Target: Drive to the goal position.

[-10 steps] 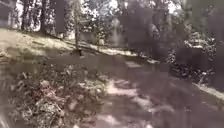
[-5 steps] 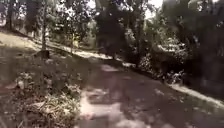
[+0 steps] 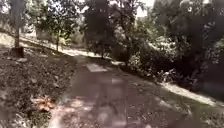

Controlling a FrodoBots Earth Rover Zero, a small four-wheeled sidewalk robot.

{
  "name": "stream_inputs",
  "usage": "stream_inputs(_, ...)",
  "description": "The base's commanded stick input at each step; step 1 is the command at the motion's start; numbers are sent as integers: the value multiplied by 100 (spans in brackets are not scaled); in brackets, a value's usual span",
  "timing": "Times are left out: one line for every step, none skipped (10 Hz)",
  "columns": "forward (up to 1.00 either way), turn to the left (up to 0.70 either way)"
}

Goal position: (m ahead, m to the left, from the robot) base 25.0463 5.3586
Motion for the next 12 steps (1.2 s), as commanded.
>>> stream_inputs(100,40)
stream_inputs(100,0)
stream_inputs(100,0)
stream_inputs(100,0)
stream_inputs(100,0)
stream_inputs(100,0)
stream_inputs(100,0)
stream_inputs(100,0)
stream_inputs(100,0)
stream_inputs(100,0)
stream_inputs(100,0)
stream_inputs(100,0)
